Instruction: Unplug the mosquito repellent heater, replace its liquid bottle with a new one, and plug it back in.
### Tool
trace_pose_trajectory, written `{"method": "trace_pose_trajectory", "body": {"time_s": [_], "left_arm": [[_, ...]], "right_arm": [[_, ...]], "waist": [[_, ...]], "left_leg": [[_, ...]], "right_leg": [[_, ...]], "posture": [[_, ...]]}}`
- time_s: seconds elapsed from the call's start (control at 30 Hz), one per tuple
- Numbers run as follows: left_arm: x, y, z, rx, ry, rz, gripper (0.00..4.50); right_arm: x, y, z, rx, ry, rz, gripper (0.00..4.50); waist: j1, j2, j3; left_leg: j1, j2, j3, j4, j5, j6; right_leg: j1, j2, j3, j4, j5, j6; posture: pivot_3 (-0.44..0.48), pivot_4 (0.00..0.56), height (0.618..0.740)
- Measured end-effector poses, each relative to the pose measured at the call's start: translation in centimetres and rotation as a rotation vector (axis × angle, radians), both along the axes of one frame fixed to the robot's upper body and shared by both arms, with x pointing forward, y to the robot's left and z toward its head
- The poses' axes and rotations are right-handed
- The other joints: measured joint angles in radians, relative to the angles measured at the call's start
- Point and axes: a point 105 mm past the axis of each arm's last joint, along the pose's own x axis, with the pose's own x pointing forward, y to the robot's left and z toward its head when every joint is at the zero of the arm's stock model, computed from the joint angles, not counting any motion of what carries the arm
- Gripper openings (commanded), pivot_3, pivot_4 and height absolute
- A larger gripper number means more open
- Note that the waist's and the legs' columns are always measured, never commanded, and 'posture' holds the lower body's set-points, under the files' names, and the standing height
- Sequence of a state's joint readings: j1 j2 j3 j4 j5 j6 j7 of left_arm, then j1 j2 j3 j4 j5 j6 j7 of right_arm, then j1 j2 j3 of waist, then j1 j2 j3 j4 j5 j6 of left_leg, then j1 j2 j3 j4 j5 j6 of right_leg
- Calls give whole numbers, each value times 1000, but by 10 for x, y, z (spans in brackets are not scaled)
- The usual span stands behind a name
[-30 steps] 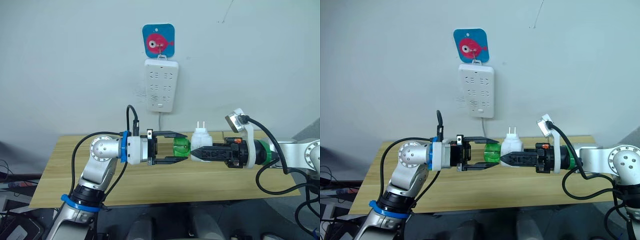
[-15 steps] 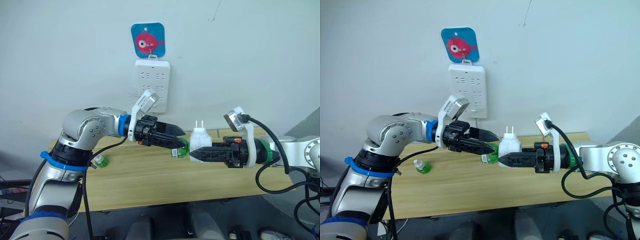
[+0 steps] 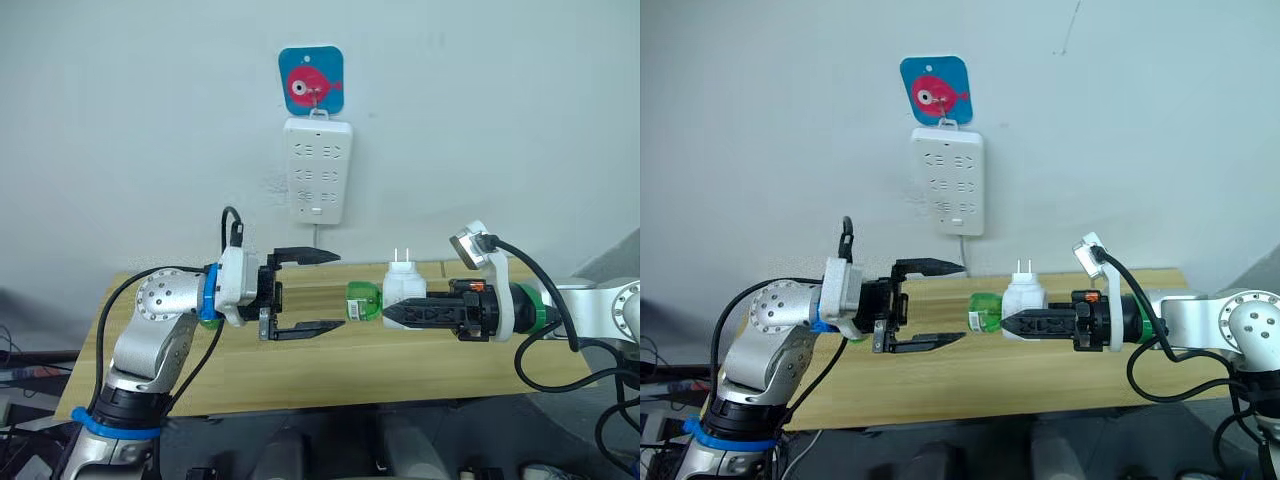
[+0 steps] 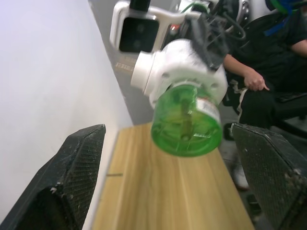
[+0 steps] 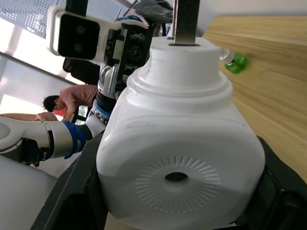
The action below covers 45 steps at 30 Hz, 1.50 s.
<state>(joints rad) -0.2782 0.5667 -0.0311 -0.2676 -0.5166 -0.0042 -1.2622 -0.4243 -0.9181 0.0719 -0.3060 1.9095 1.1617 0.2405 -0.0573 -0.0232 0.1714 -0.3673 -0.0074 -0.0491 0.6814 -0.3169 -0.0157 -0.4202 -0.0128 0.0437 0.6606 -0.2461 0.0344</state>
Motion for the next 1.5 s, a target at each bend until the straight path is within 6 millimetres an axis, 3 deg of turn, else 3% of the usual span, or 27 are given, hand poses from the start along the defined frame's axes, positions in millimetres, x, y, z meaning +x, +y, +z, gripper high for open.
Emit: {"method": "trace_pose_trajectory", "body": {"time_s": [0.27, 0.4, 0.5, 0.67, 0.7, 0.9, 1.03, 1.1, 1.17, 1.23, 1.43, 1.5], "left_arm": [[2, -22, -15, -31, -125, -23, 4429], [9, -29, -14, -41, -167, -29, 4429], [8, -34, -10, -54, -182, -48, 3819], [7, -35, -10, -50, -165, -64, 2348], [7, -35, -10, -47, -158, -66, 2310], [6, -33, -4, 25, -35, -99, 2310], [15, -33, 12, 191, 648, -144, 2310], [11, -28, 17, 249, 864, -176, 2310], [6, -26, 16, 270, 971, -208, 2310], [6, -26, 15, 276, 977, -216, 2310], [14, -21, 4, 254, 676, -142, 4250], [11, -19, -2, 227, 558, -135, 4261]], "right_arm": [[0, 1, 1, 4, -1, 1, 3021], [0, 1, 1, 7, -2, 3, 3021], [0, 1, 2, 11, -3, 1, 3021], [3, 1, 6, 27, -16, -16, 3021], [3, 1, 6, 26, -15, -15, 3021], [1, 3, 6, 29, -14, -2, 3021], [3, 4, 8, 29, -33, -6, 3020], [-2, 8, 10, 43, -37, 25, 3021], [-6, 11, 9, 41, -36, 45, 3020], [-6, 11, 8, 39, -32, 49, 3020], [-4, 9, 5, 28, -18, 25, 3021], [-4, 9, 5, 29, -17, 26, 3020]], "waist": [[3, 0, 0], [3, 0, 0], [1, 0, 0], [0, 0, 0], [0, 0, 0], [0, 0, 0], [-1, -3, 3], [-8, -3, 3], [-18, -3, 3], [-24, -3, 4], [-24, -2, 4], [-22, -2, 4]], "left_leg": [[0, 0, 0, 0, 0, 0], [0, 0, -1, 0, 0, 0], [0, 0, 0, 0, 0, 0], [0, 0, -1, 0, 0, 0], [0, 0, -1, 0, 0, 0], [0, 0, -1, 0, 0, 0], [-1, 1, -5, 1, 0, 0], [0, 0, -3, 0, 0, 1], [0, 1, -2, -1, 0, 1], [0, 1, -2, -1, 0, 1], [0, 2, -3, -2, 0, 0], [0, 2, -3, -2, 0, 0]], "right_leg": [[0, 0, -1, 0, 0, 0], [0, 0, -1, 1, 0, 0], [0, 0, -1, 1, 0, 0], [0, 1, -1, 1, 0, 0], [0, 1, -1, 1, 0, 0], [0, 2, -1, 1, 0, 0], [0, 8, -5, 2, -3, 5], [0, 8, -5, 2, -3, 6], [-1, 8, -4, 2, 0, 2], [-2, 8, -4, 2, 0, 1], [-2, 2, -1, 2, -1, -1], [-2, 2, -1, 2, -1, -1]], "posture": [[-120, 157, 730], [-124, 156, 730], [-124, 156, 730], [-121, 157, 730], [-121, 157, 730], [-115, 158, 730], [-105, 158, 730], [-105, 158, 730], [-105, 158, 730], [-105, 158, 730], [-108, 151, 730], [-110, 150, 730]]}}
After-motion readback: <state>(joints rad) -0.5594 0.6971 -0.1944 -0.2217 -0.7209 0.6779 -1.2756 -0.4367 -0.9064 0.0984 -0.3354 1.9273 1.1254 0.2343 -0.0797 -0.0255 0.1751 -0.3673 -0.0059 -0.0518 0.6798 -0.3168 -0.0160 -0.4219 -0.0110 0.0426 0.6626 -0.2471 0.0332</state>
